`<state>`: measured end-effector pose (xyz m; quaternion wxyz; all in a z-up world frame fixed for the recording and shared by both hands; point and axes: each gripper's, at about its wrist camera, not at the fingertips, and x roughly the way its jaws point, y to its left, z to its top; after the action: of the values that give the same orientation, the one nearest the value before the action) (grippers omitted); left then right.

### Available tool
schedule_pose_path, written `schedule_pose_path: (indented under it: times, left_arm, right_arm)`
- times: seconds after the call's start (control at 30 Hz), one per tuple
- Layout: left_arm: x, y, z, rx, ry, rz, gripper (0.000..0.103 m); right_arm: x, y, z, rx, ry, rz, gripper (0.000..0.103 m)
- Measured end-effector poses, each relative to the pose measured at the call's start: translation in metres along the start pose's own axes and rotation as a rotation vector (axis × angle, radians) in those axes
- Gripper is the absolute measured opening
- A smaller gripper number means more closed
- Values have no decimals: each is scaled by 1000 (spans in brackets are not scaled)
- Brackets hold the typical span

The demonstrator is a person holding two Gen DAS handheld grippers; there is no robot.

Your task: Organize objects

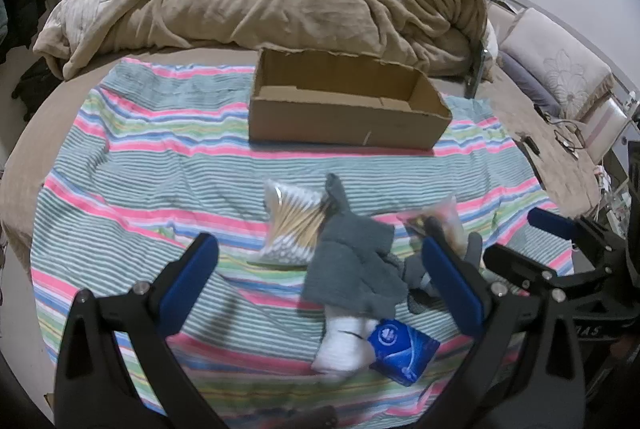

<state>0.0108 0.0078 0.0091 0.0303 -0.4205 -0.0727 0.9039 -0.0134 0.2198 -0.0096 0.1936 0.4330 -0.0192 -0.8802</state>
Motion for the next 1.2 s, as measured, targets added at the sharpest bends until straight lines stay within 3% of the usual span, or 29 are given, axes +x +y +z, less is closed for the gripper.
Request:
schedule_pose_path:
  times: [1.2]
  left_arm:
    - [-2, 1, -3, -5, -1, -14, 102]
  right_arm:
    - [2, 4, -1, 7, 8, -1, 99]
